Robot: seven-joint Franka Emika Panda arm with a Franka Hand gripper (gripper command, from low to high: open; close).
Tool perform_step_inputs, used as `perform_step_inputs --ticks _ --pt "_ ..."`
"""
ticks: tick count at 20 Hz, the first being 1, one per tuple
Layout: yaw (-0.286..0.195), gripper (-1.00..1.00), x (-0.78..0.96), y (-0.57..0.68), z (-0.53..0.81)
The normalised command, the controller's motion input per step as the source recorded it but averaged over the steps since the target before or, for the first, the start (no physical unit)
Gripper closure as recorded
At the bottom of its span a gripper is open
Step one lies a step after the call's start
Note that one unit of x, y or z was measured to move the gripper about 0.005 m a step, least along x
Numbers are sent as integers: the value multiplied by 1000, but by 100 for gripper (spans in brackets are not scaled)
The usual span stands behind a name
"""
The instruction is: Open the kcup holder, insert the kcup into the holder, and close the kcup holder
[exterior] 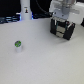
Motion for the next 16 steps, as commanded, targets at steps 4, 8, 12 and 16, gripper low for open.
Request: perform_step_inputs --ticks 4,8,12,16 --pt "-83 100 951 -313 279" --pt "-85 100 946 -326 266" --pt "-80 100 955 -314 279" --pt "-79 100 954 -313 286"
